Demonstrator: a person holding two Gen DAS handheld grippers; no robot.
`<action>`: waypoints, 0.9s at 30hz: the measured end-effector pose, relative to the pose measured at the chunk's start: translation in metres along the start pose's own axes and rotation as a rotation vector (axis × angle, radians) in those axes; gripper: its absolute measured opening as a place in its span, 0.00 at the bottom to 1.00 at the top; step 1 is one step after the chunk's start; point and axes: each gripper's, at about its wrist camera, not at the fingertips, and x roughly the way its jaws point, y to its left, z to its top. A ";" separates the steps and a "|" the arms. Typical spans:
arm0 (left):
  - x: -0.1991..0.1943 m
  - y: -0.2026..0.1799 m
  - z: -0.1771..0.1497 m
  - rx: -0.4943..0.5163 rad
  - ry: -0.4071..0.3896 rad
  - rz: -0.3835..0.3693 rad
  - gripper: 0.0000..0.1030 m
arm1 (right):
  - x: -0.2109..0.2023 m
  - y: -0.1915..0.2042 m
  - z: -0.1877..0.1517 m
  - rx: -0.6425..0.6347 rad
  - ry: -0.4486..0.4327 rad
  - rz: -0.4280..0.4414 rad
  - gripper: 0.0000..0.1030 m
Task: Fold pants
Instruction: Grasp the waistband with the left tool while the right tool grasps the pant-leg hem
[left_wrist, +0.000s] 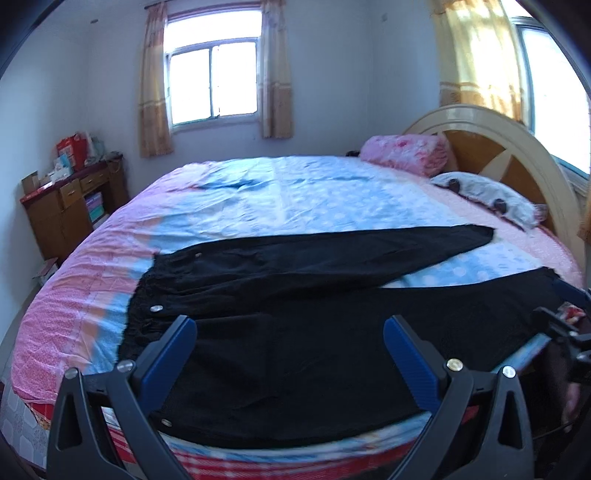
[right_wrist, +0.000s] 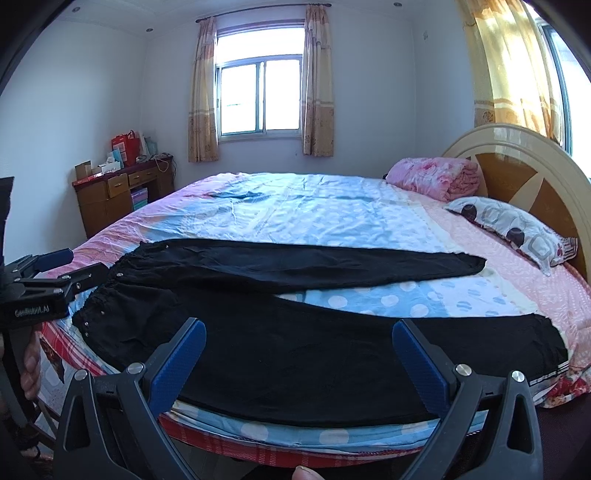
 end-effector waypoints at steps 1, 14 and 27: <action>0.011 0.016 0.000 -0.005 0.006 0.038 1.00 | 0.004 -0.004 -0.002 0.007 0.008 0.010 0.99; 0.214 0.186 0.070 -0.044 0.239 0.239 0.95 | 0.088 -0.067 -0.015 0.170 0.123 -0.041 0.99; 0.322 0.219 0.069 -0.125 0.491 0.097 0.59 | 0.165 -0.200 0.052 0.278 0.280 -0.147 0.98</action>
